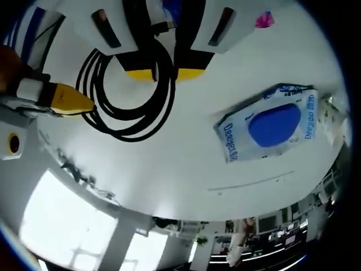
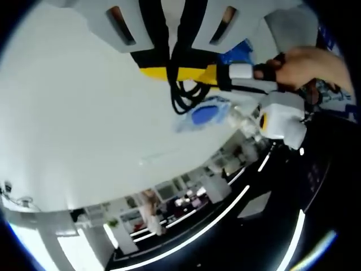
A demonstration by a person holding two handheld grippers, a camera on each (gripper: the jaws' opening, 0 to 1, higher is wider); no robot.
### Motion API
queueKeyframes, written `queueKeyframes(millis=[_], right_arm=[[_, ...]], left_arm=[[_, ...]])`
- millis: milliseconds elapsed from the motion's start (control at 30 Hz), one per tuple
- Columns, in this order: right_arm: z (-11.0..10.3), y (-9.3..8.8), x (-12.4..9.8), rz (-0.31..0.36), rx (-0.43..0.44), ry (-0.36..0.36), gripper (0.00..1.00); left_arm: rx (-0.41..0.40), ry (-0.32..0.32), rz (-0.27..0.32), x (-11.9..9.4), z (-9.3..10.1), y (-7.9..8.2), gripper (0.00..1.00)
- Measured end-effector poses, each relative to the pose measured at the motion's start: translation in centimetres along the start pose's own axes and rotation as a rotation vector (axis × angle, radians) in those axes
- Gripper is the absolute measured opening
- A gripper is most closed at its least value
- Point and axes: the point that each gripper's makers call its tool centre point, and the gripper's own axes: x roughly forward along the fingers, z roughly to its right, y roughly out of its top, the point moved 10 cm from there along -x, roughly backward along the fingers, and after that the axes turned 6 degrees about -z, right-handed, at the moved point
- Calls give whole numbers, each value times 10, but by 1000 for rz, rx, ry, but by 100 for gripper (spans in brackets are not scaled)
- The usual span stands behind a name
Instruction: Arrange the tabletop items into an orderly group along one side of the table until the central work area is clear of visible clutter.
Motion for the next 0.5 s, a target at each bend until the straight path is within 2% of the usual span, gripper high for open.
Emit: queueKeyframes(millis=[200, 500], right_arm=[[18, -9, 14, -74, -14, -15, 0], [21, -9, 26, -88, -21, -12, 0]], left_arm=[[21, 8, -49, 12, -1, -4, 8], [26, 43, -80, 18, -7, -4, 9]])
